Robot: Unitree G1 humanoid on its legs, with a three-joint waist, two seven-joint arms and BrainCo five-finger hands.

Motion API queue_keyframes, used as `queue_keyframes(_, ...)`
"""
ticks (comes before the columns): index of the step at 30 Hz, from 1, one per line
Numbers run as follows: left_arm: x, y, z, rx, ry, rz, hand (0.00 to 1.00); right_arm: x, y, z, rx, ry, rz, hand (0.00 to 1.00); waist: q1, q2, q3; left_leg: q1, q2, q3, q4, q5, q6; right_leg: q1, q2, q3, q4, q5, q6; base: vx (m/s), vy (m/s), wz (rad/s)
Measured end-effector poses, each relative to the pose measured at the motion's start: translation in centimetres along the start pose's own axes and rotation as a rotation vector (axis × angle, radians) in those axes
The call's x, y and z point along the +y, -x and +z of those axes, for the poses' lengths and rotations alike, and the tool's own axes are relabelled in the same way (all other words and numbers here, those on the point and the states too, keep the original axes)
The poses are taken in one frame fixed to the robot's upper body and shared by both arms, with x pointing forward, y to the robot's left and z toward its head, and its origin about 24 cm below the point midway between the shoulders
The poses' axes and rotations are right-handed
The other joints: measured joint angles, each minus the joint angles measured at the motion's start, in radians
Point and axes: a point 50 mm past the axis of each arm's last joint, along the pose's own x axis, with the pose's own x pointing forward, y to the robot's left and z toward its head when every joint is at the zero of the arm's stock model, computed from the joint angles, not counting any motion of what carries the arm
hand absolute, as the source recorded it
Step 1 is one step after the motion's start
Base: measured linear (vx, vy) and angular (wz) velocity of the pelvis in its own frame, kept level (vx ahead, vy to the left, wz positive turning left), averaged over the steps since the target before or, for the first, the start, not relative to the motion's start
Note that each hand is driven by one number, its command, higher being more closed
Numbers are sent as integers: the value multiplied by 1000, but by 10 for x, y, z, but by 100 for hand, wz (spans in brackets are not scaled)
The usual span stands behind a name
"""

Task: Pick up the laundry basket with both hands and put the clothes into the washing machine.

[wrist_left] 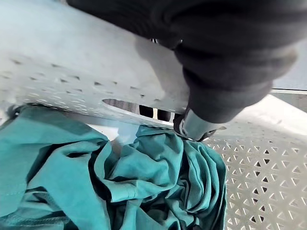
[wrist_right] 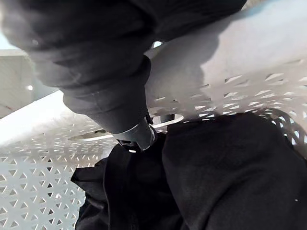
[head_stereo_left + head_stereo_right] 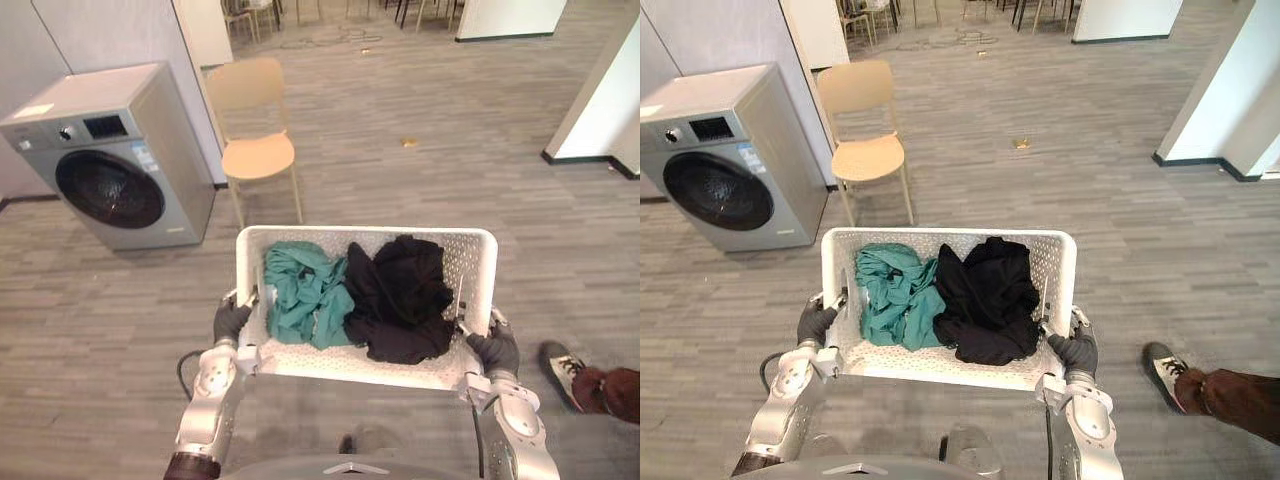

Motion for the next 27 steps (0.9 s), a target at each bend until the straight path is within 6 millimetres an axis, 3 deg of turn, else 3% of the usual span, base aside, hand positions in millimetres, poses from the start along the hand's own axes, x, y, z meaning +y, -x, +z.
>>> queue_keyframes(1, 1, 0, 3, -14, 5, 7, 100, 2, -2, 2, -9, -5, 9, 100, -3, 0, 0, -20, -57, 29, -248, -13, -31, 42, -13, -3, -17, -29, 15, 581, 18, -11)
queue_keyframes(2, 2, 0, 4, -18, 8, 11, 100, 3, -3, 3, -12, -6, 10, 100, -5, 2, -1, -21, -77, 46, -376, -13, -43, 66, -16, -8, -26, -44, 22, 603, 47, 10)
queue_keyframes(3, 1, 0, 4, -21, 17, 17, 100, 3, -3, 2, -11, -7, 10, 100, -10, 11, -6, -15, -111, 75, -626, 18, -85, 125, -21, -30, -47, -66, 54, 503, 51, 20)
queue_keyframes(4, 0, 0, 4, -21, 21, 17, 100, 2, -3, 3, -13, -4, 9, 100, -15, 16, -9, -7, -128, 92, -732, 41, -95, 161, -21, -44, -67, -79, 68, 843, 142, 34)
queue_keyframes(5, -3, 1, 5, -25, 19, 12, 100, 1, -3, 3, -14, -2, 2, 100, -20, 17, -15, -2, -157, 130, -838, 72, -97, 243, -31, -72, -110, -102, 114, 1230, 295, 27)
queue_keyframes(6, -4, 3, 3, -21, 17, 15, 100, -2, -1, 2, -17, 5, -7, 100, -11, 23, -41, 4, -236, 95, -815, 128, 7, 220, -93, -69, 175, -128, 196, 1423, 357, 15)
queue_keyframes(7, 1, 3, 2, -16, 2, 26, 100, 1, 3, -5, 6, -15, -12, 100, -5, -16, -57, 15, -275, 73, -749, 160, 85, 139, -168, -43, 420, -57, 288, 1296, 296, 26)
queue_keyframes(8, 5, 5, 0, -9, -21, 27, 100, 2, 10, -16, 49, -37, -26, 100, -10, -62, -84, 22, -306, 76, -664, 110, 144, 79, -241, -21, 599, 100, 330, 829, 129, 36)
queue_keyframes(9, 7, 5, 0, -6, -39, 24, 100, 2, 11, -22, 75, -45, -31, 100, -14, -63, -102, 32, -317, 67, -644, 77, 143, 55, -258, -15, 656, 203, 327, 823, 65, 57)
queue_keyframes(10, 11, 5, 0, -9, -81, 24, 100, 6, 10, -32, 115, -64, -27, 100, -20, -71, -107, 61, -326, 35, -632, 28, 127, -20, -287, -27, 768, 245, 299, 768, 38, 35)
queue_keyframes(11, 13, 5, 1, -10, -93, 29, 100, 8, 10, -34, 124, -70, -24, 100, -17, -70, -102, 83, -326, 23, -644, 18, 119, -47, -287, -35, 793, 214, 276, 850, 21, 32)
queue_keyframes(12, 17, 5, 0, 1, -111, 34, 100, 9, 11, -38, 139, -78, -28, 100, -16, -61, -93, 149, -328, -4, -700, 8, 96, -87, -280, -67, 811, 139, 209, 638, -15, 19)
queue_keyframes(13, 17, 5, 0, 4, -115, 34, 100, 9, 12, -39, 144, -78, -28, 100, -19, -54, -84, 193, -327, -21, -735, 7, 84, -100, -275, -85, 808, 105, 192, 582, -69, 28)
queue_keyframes(14, 17, 5, 0, 3, -116, 31, 100, 8, 14, -39, 148, -74, -21, 100, -23, -28, -68, 298, -316, -47, -826, 13, 65, -156, -244, -108, 754, 21, 154, 432, -88, 29)
queue_keyframes(15, 15, 4, 1, 0, -116, 25, 100, 7, 14, -39, 148, -73, -20, 100, -31, -17, -67, 325, -304, -60, -850, 16, 61, -182, -227, -117, 692, 1, 147, 519, -140, 52)
queue_keyframes(16, 12, 1, 5, -15, -120, 10, 100, 5, 14, -38, 141, -73, -23, 100, -46, -9, -64, 353, -288, -88, -870, 14, 56, -241, -202, -111, 516, -8, 145, 482, -206, 70)
queue_keyframes(18, 4, -6, 13, -48, -133, -25, 100, 0, 11, -34, 122, -61, -34, 100, -60, -11, -59, 370, -257, -118, -872, -14, -3, -329, -174, -48, 221, 41, 145, 474, -295, 69)
queue_keyframes(19, 1, -9, 16, -59, -142, -42, 100, -2, 10, -32, 118, -54, -35, 100, -60, -25, -53, 384, -255, -133, -867, -35, -44, -332, -169, -13, 43, 119, 150, 491, -371, 61)
queue_keyframes(20, -3, -9, 14, -49, -147, -57, 100, -4, 12, -33, 121, -44, -37, 100, -72, -31, -45, 414, -238, -167, -840, -79, -101, -314, -162, 2, -1, 298, 162, 634, -439, 26)
queue_keyframes(21, -7, -9, 4, -13, -120, -53, 100, -11, 9, -29, 114, -15, -42, 100, -50, 10, -45, 421, -187, -173, -783, -87, -100, -314, -125, -5, 67, 211, 145, 547, -358, 7)
queue_keyframes(23, -12, -9, 3, -8, -109, -57, 100, -13, 8, -24, 97, -10, -46, 100, -56, 8, -27, 372, -141, -174, -580, -59, -83, -304, -126, -14, 158, 129, 128, 498, -358, 0)
queue_keyframes(25, -16, -8, -1, 5, -93, -60, 100, -19, 18, -21, 90, 1, -61, 100, -55, 21, -9, 234, 11, -193, -168, 120, -11, -202, -105, -76, 215, 27, 81, 480, -329, 16)
queue_keyframes(27, -19, -6, -4, 16, -82, -71, 100, -22, 25, -17, 79, -7, -83, 100, -50, 12, 1, 144, 72, -183, 76, 120, 13, -108, -92, -99, 185, -23, 57, 381, -162, 14)
